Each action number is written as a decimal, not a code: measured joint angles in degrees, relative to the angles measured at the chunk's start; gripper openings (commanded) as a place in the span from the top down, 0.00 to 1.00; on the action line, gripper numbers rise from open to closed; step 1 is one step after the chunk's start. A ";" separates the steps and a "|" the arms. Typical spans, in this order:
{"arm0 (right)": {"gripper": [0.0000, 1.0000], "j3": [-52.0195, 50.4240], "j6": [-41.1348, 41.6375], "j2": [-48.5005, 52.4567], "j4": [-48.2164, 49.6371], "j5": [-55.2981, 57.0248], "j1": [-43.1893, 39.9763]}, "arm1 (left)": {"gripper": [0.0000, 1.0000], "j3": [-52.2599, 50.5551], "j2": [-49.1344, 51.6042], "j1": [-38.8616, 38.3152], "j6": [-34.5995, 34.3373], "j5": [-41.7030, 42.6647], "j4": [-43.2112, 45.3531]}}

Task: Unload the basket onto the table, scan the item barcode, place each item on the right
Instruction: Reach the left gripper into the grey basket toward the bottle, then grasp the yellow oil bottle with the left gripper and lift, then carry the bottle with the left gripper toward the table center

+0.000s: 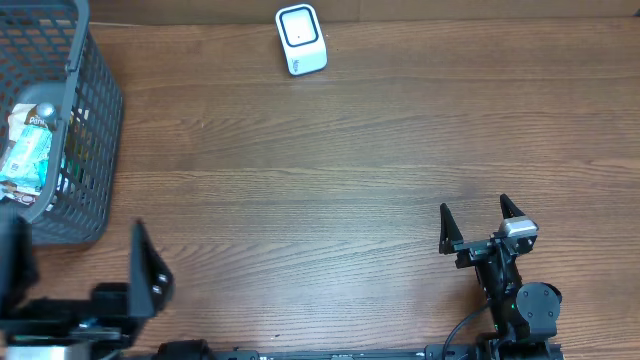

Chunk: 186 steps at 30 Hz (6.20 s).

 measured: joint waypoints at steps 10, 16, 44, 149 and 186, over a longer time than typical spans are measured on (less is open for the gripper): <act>0.00 0.00 -0.13 -0.02 0.02 0.00 0.00 | 0.00 50.18 35.91 0.00 2.40 -3.45 -43.45; 0.00 0.00 -0.13 -0.02 0.00 -0.02 0.00 | 0.00 75.80 57.07 0.00 3.39 -3.89 -65.96; 0.00 0.00 -0.13 -0.02 0.00 0.00 0.00 | 0.01 79.91 84.37 25.46 1.16 -14.64 -71.28; 0.00 0.00 -0.15 -0.02 0.02 0.00 0.00 | 0.64 91.49 86.42 28.68 -9.20 4.57 -70.55; 0.00 0.00 -0.15 -0.02 -0.02 -0.02 0.00 | 0.67 81.96 84.15 -26.03 -25.59 -4.35 -88.65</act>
